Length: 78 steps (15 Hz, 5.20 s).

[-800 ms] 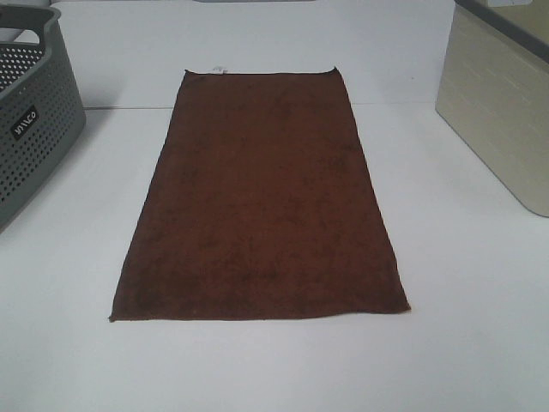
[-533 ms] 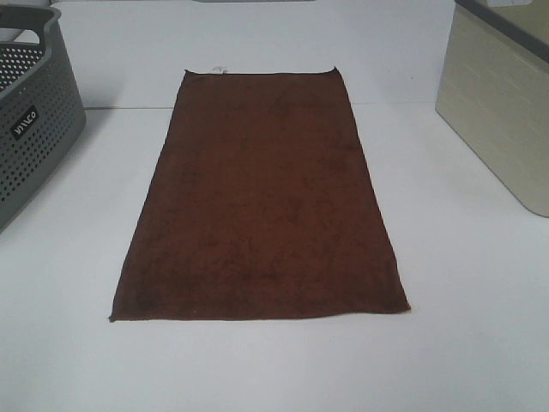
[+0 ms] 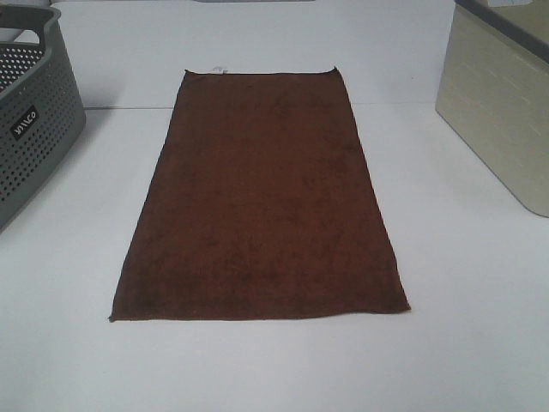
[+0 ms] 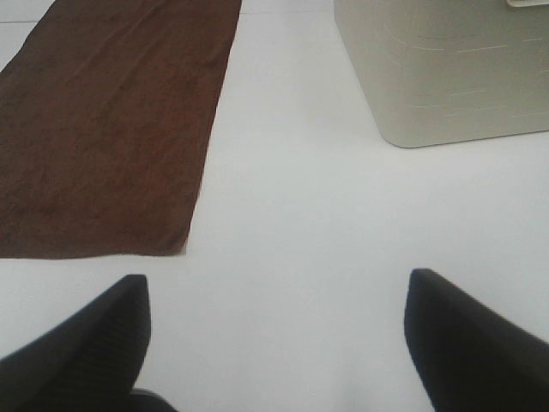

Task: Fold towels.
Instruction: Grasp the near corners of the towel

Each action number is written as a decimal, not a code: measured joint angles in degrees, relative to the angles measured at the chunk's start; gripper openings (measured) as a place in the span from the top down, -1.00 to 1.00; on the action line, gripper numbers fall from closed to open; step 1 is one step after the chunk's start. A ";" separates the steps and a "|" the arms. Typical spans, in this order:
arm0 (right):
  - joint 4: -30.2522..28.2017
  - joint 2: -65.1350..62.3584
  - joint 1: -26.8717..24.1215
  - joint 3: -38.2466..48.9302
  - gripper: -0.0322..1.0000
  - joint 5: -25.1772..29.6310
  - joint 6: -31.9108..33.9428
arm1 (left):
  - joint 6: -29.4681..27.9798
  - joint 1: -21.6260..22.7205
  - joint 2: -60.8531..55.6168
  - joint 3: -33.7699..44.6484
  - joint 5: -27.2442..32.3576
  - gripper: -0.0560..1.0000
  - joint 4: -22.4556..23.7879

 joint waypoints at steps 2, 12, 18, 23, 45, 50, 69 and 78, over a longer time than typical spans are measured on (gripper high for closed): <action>0.00 0.00 0.00 0.00 -0.55 0.00 0.00 | 0.00 0.00 0.00 0.00 0.00 -0.35 0.00; 0.00 0.00 0.00 0.00 -0.55 0.00 0.00 | 0.00 0.00 0.00 0.00 0.00 -0.35 0.00; 0.00 0.00 0.00 0.00 -0.55 0.00 0.00 | 0.00 0.00 0.00 0.00 0.00 -0.35 0.00; 0.00 0.00 0.00 0.00 -0.55 0.00 0.00 | 0.00 0.00 0.00 0.00 0.00 -0.35 0.00; 0.40 11.00 0.00 -1.60 -0.50 -21.14 3.84 | -4.64 0.00 13.46 3.15 -32.09 -0.35 -8.88; 1.43 30.02 2.46 -2.29 -0.50 -35.18 8.02 | -3.21 0.00 43.43 0.06 -38.33 -0.35 -24.81; 44.12 102.44 2.46 -15.47 -0.50 -26.64 -35.81 | 51.34 -7.10 108.23 -12.15 -27.33 -0.35 -72.99; 55.69 110.87 11.29 -16.62 -0.14 -29.22 -42.80 | 51.91 -15.53 113.79 -14.90 -30.02 0.10 -81.07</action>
